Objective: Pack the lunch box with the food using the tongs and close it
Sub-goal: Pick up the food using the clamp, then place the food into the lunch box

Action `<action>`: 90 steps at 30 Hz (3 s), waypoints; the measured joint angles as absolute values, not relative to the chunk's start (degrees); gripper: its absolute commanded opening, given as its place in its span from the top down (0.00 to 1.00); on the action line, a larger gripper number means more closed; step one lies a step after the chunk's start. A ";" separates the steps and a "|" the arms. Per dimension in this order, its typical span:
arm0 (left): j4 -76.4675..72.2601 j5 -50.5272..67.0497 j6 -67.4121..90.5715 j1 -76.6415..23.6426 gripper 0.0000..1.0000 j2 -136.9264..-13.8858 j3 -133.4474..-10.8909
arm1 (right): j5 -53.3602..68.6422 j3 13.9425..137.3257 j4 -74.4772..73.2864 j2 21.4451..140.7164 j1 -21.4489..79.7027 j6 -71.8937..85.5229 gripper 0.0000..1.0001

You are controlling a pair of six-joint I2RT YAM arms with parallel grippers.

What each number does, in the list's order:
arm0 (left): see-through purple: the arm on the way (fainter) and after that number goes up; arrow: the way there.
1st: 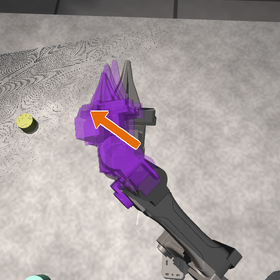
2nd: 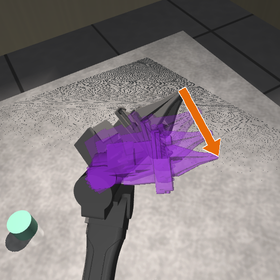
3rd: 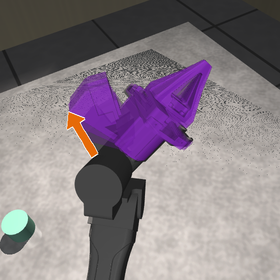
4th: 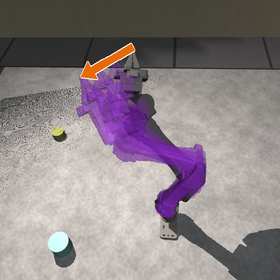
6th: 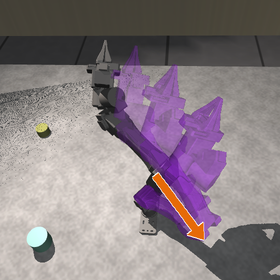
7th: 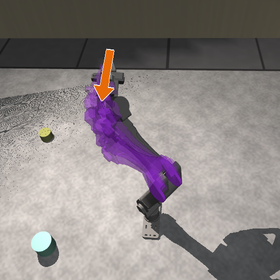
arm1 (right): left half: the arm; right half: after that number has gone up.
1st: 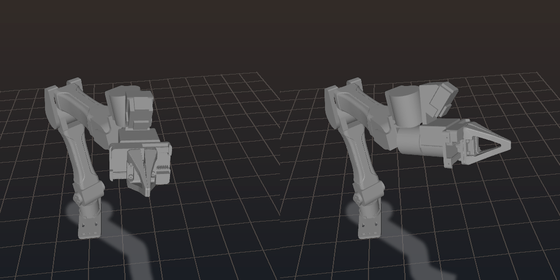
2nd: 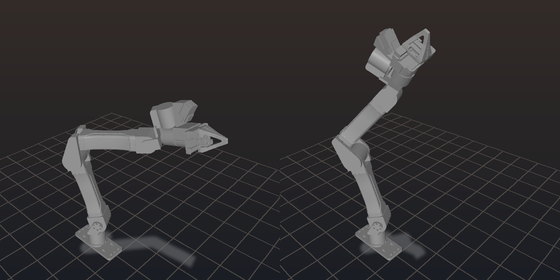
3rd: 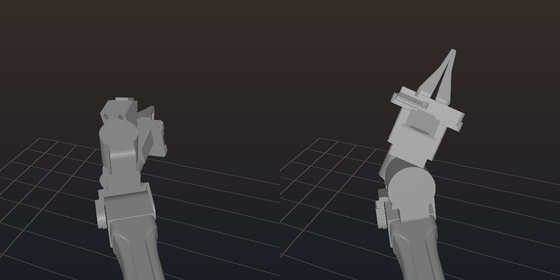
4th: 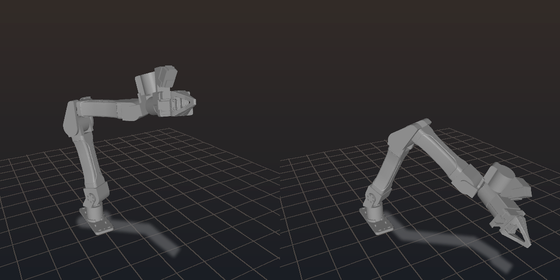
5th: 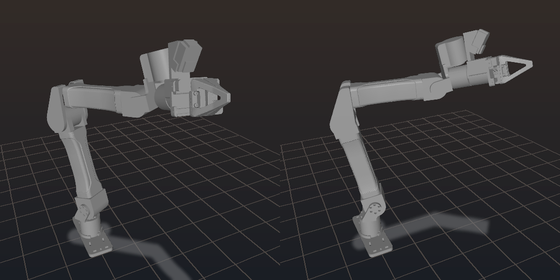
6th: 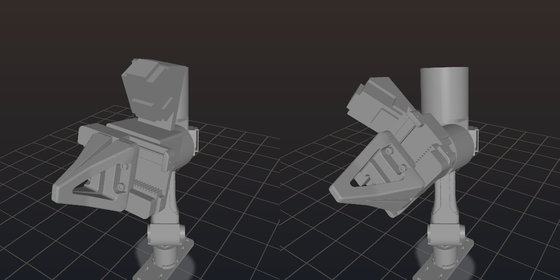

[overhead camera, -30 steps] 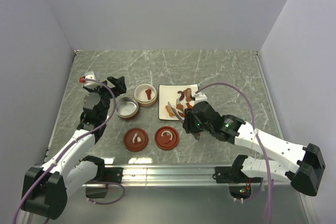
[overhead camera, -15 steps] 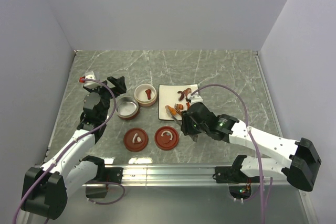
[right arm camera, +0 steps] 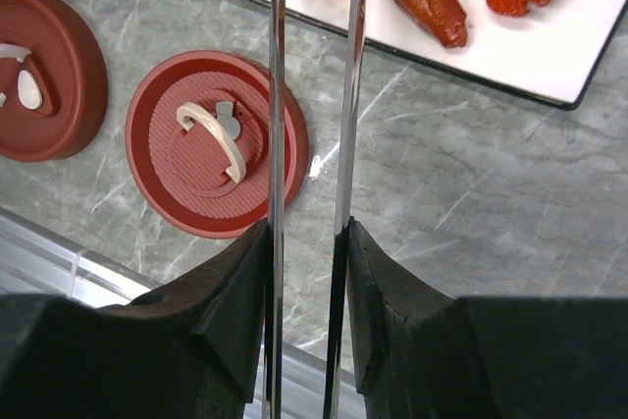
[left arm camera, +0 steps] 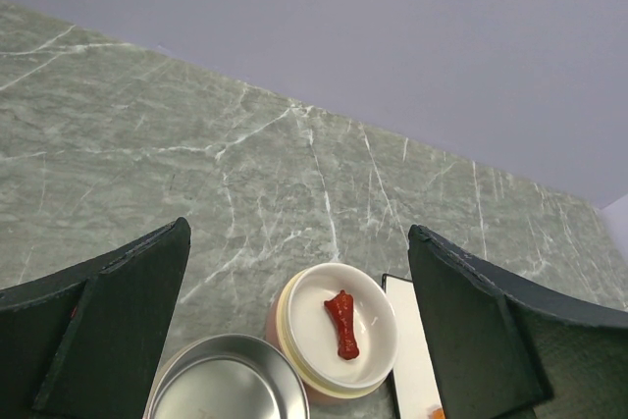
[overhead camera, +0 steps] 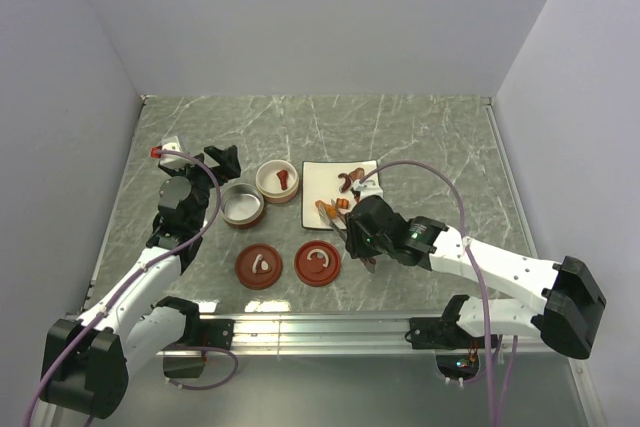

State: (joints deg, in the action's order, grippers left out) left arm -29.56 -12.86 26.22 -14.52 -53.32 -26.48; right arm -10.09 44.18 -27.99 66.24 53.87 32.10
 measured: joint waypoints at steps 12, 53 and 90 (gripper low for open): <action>-29.54 -12.88 26.22 -14.41 0.01 -53.19 -26.48 | -13.67 53.71 -30.83 67.24 53.87 28.67 0.78; -29.52 -12.86 26.22 -13.89 0.01 -53.10 -26.48 | -1.74 82.52 -28.36 98.80 59.13 15.79 0.77; -29.52 -12.86 26.24 -13.78 0.01 -53.15 -26.48 | -2.70 83.35 -28.75 99.57 59.27 15.31 0.48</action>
State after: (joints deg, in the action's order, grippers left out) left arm -29.52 -12.86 26.24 -13.78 -53.15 -26.48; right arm -2.70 83.35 -28.75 99.57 59.27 15.31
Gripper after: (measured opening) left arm 0.995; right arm 0.523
